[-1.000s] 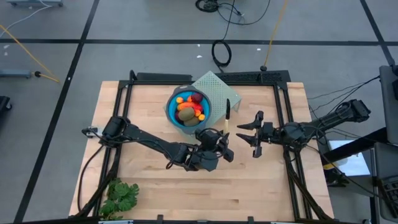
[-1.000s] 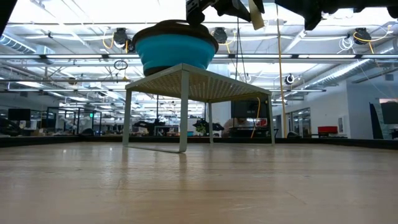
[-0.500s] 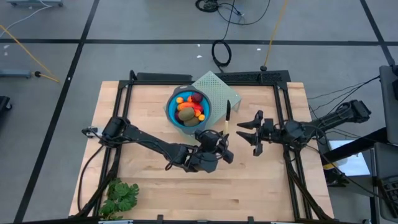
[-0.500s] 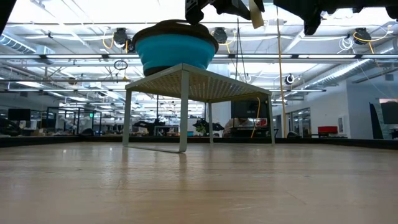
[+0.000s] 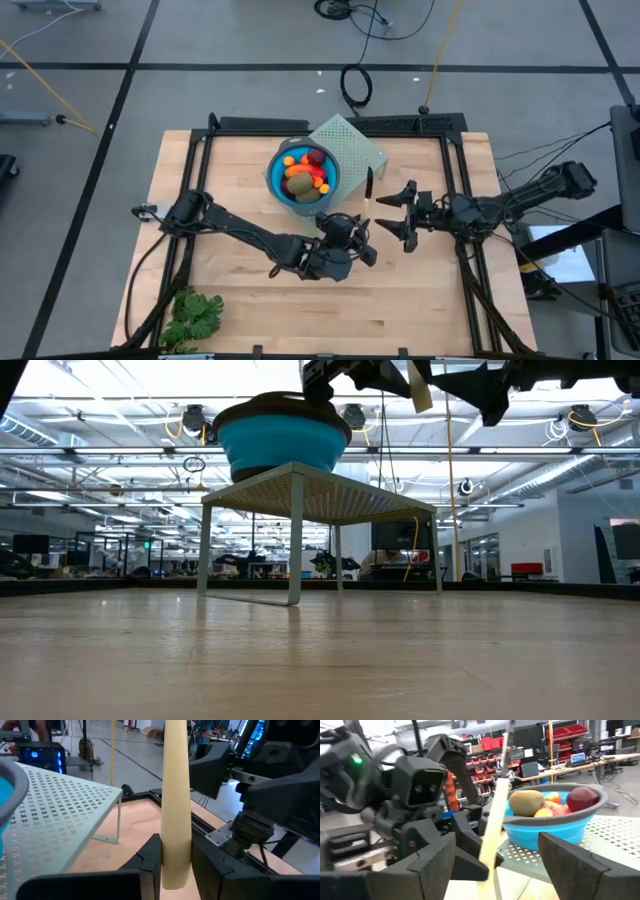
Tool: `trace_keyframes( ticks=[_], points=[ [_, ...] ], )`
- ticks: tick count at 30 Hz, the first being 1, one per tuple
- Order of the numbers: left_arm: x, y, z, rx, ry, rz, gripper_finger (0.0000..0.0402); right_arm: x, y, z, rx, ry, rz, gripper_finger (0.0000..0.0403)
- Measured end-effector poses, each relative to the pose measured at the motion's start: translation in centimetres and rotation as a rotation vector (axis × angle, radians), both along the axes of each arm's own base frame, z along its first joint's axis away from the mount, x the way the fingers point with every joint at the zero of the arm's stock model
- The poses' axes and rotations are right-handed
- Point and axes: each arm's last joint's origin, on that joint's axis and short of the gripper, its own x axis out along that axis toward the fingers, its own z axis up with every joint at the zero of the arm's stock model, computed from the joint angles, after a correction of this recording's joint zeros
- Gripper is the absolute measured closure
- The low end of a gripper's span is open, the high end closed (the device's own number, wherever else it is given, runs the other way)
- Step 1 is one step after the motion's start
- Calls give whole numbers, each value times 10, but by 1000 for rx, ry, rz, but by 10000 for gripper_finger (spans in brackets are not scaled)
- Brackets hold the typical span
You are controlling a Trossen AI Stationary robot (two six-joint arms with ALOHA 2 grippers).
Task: Pick & Place Fruit
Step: Put the knife on the shelf
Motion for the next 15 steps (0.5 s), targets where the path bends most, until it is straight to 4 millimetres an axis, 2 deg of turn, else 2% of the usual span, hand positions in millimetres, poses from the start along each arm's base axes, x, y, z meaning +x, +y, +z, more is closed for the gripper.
trace_keyframes(
  ticks=[15],
  points=[
    [8, -2, -5, -3, -33, -61, 325, 11, -9, -7, 59, 25, 55, 128]
  ],
)
